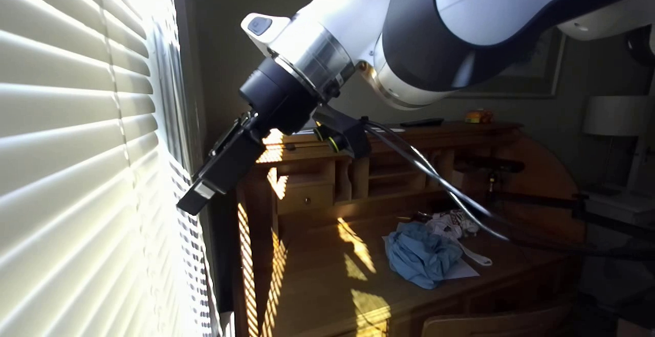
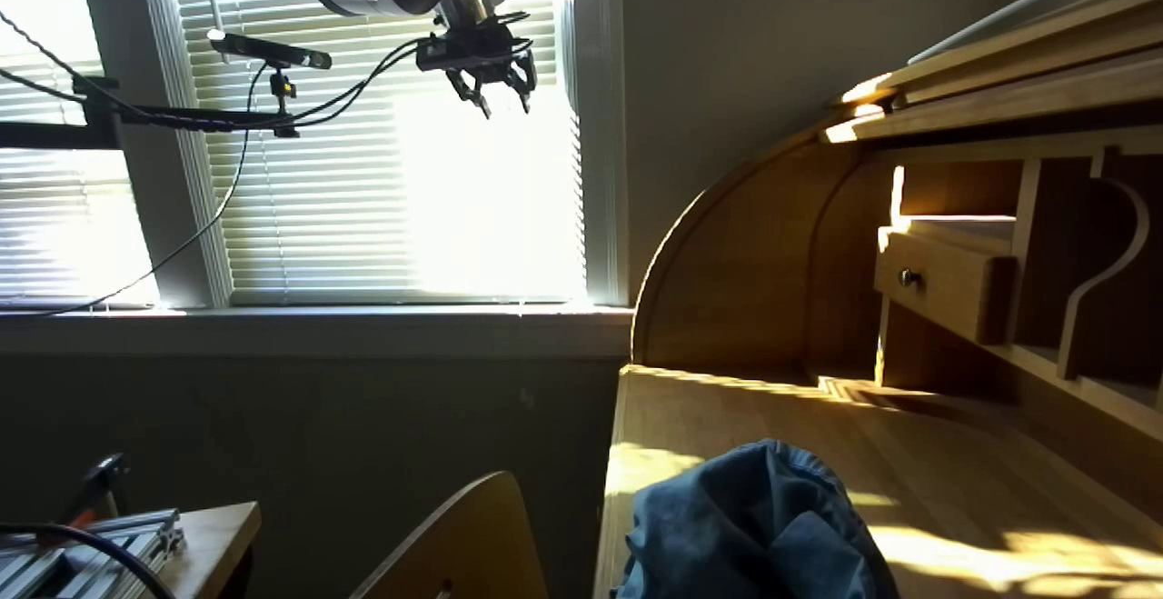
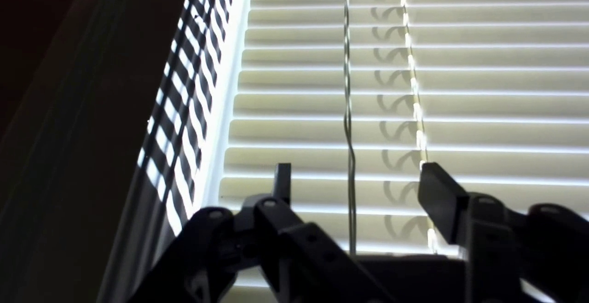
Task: Pull the white cord on the right side of the window downwards
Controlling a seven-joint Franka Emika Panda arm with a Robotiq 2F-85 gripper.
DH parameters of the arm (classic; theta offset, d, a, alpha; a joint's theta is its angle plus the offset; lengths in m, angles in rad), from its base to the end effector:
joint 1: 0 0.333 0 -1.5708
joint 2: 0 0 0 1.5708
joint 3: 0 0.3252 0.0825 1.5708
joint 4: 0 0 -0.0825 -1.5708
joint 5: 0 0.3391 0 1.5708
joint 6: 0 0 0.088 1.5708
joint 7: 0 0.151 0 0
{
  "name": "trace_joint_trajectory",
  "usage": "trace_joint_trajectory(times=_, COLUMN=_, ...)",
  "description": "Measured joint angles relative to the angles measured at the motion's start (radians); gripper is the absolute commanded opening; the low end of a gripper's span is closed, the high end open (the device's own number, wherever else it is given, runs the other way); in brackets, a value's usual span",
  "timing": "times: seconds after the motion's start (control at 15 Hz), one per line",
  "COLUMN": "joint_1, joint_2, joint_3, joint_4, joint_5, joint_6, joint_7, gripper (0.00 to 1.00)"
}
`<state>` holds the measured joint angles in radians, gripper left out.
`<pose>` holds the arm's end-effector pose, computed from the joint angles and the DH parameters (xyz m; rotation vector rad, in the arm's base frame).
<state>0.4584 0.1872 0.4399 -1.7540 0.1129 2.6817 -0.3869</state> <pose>0.4232 0.4946 0.5498 -2.2008 -1.4505 -0.9566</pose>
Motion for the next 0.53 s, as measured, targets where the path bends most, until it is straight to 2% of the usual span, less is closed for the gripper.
trace_joint_trajectory(times=0.33, joint_1=-0.001, joint_2=0.028, joint_3=0.006, joint_4=0.016, joint_5=-0.011, joint_6=0.027, joint_7=-0.001, gripper=0.08)
trace_joint_trajectory(times=0.4, joint_1=-0.002, joint_2=0.03, joint_3=0.006, joint_4=0.016, joint_5=-0.018, joint_6=0.032, joint_7=-0.001, gripper=0.03)
trace_joint_trajectory(times=0.53, joint_1=-0.005, joint_2=0.032, joint_3=0.006, joint_4=0.017, joint_5=-0.027, joint_6=0.034, joint_7=-0.001, gripper=0.0)
